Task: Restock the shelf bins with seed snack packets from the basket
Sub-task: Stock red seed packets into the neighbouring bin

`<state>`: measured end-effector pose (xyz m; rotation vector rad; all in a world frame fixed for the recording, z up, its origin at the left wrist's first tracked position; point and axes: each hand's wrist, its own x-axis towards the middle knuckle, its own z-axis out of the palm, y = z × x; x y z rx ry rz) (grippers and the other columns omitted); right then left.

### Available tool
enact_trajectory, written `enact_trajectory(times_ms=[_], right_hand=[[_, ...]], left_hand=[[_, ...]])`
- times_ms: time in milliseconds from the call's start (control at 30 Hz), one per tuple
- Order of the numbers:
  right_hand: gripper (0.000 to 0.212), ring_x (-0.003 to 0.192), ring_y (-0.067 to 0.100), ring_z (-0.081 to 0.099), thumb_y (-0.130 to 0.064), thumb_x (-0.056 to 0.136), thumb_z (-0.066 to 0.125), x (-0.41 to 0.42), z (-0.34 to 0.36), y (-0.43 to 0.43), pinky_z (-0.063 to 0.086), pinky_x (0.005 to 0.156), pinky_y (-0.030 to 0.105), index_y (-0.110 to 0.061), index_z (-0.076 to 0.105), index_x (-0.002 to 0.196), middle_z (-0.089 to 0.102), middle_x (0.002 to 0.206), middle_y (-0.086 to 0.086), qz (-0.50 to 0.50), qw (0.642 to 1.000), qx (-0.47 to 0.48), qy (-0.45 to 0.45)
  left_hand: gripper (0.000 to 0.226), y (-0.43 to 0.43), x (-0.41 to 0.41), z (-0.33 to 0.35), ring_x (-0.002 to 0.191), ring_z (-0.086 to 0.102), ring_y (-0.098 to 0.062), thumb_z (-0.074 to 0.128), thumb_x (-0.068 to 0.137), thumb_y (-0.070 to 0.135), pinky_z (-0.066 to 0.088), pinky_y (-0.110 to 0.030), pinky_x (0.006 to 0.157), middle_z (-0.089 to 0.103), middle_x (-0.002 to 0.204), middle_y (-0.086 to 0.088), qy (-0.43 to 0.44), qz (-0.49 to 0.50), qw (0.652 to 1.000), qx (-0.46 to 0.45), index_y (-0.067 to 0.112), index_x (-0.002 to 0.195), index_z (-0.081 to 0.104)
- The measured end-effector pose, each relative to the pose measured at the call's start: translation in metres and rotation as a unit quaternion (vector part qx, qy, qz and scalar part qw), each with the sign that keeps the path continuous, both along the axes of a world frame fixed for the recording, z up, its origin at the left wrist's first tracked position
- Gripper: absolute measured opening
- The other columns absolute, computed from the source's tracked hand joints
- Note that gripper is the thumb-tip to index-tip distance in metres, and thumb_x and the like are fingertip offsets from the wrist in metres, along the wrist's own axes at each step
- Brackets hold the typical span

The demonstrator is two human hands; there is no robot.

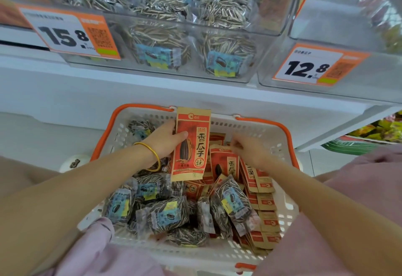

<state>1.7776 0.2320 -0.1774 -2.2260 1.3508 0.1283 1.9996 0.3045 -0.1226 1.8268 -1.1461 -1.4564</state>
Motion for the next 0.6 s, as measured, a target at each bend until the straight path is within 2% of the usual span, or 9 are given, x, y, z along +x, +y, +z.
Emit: enact_trajectory(times_ms=[33,100,200,267,367,467,500,534,600], right_hand=[[0.010,0.081,0.012,0.053,-0.012,0.095,0.050,-0.001,0.022,0.001,0.041,0.068,0.013,-0.016,0.053,0.086,0.056,0.085,-0.005,0.016,1.000,-0.004,-0.023],[0.011,0.076,0.007,0.053,-0.014,0.095,0.050,-0.006,0.062,0.000,0.039,0.061,0.011,-0.020,0.052,0.086,0.055,0.082,-0.010,0.037,0.998,-0.003,-0.060],[0.012,0.075,0.009,0.064,-0.008,0.095,0.050,-0.016,0.102,0.004,0.054,0.064,0.021,-0.016,0.055,0.087,0.065,0.081,-0.002,-0.030,0.975,0.071,-0.207],[0.012,0.068,0.006,0.065,-0.003,0.095,0.049,-0.014,0.110,0.012,0.056,0.057,0.023,-0.013,0.054,0.088,0.065,0.077,0.002,-0.084,0.946,0.119,-0.289],[0.005,0.060,0.003,0.064,-0.002,0.095,0.048,-0.007,0.109,0.023,0.050,0.049,0.018,-0.004,0.052,0.093,0.064,0.076,0.005,-0.150,0.917,0.136,-0.343],[0.005,0.059,0.002,0.063,-0.005,0.095,0.051,-0.004,0.106,0.026,0.048,0.047,0.016,-0.007,0.054,0.092,0.065,0.083,0.007,-0.187,0.916,0.103,-0.340],[0.005,0.060,0.004,0.064,-0.006,0.094,0.052,-0.003,0.106,0.028,0.049,0.047,0.017,-0.008,0.055,0.092,0.065,0.085,0.007,-0.191,0.916,0.093,-0.339],[0.004,0.062,0.007,0.064,-0.007,0.094,0.053,-0.002,0.107,0.031,0.050,0.048,0.018,-0.009,0.056,0.092,0.064,0.086,0.007,-0.193,0.916,0.084,-0.342],[0.002,0.068,0.012,0.065,-0.010,0.093,0.055,-0.001,0.112,0.037,0.053,0.051,0.021,-0.011,0.057,0.095,0.063,0.088,0.007,-0.204,0.909,0.070,-0.357]], left_hand=[[0.018,0.000,-0.001,0.001,0.104,0.061,-0.023,0.044,0.098,0.021,0.049,-0.048,0.093,0.063,0.114,-0.004,0.001,0.006,1.000,-0.006,0.022,0.116,0.048],[0.015,0.001,-0.001,0.003,0.104,0.060,-0.023,0.042,0.099,0.021,0.048,-0.046,0.093,0.061,0.112,-0.002,-0.007,0.010,1.000,-0.015,0.025,0.113,0.044],[0.015,0.002,-0.003,0.006,0.101,0.060,-0.021,0.039,0.100,0.023,0.048,-0.039,0.089,0.060,0.111,-0.001,-0.001,-0.001,1.000,-0.019,0.025,0.115,0.040],[0.019,0.005,-0.010,0.012,0.103,0.061,-0.021,0.037,0.100,0.027,0.049,-0.039,0.090,0.061,0.114,-0.001,0.054,-0.009,0.998,-0.003,0.024,0.119,0.042],[0.038,0.012,-0.022,0.018,0.107,0.061,-0.024,0.038,0.097,0.044,0.047,-0.050,0.095,0.063,0.119,-0.003,0.121,-0.005,0.992,0.025,0.023,0.128,0.044],[0.069,0.021,-0.031,0.024,0.111,0.061,-0.019,0.042,0.078,0.073,0.048,-0.047,0.093,0.061,0.123,0.003,0.151,-0.070,0.986,0.020,0.029,0.131,0.043],[0.070,0.024,-0.035,0.028,0.110,0.061,-0.016,0.047,0.075,0.072,0.049,-0.044,0.093,0.060,0.124,0.005,0.146,-0.101,0.984,0.013,0.031,0.131,0.041],[0.061,0.026,-0.039,0.031,0.107,0.062,-0.011,0.055,0.077,0.064,0.050,-0.038,0.093,0.059,0.122,0.007,0.130,-0.119,0.984,0.001,0.033,0.127,0.039],[0.033,0.029,-0.046,0.040,0.094,0.064,0.001,0.063,0.085,0.035,0.053,-0.020,0.081,0.060,0.111,0.013,0.100,-0.132,0.986,-0.033,0.037,0.111,0.042]])
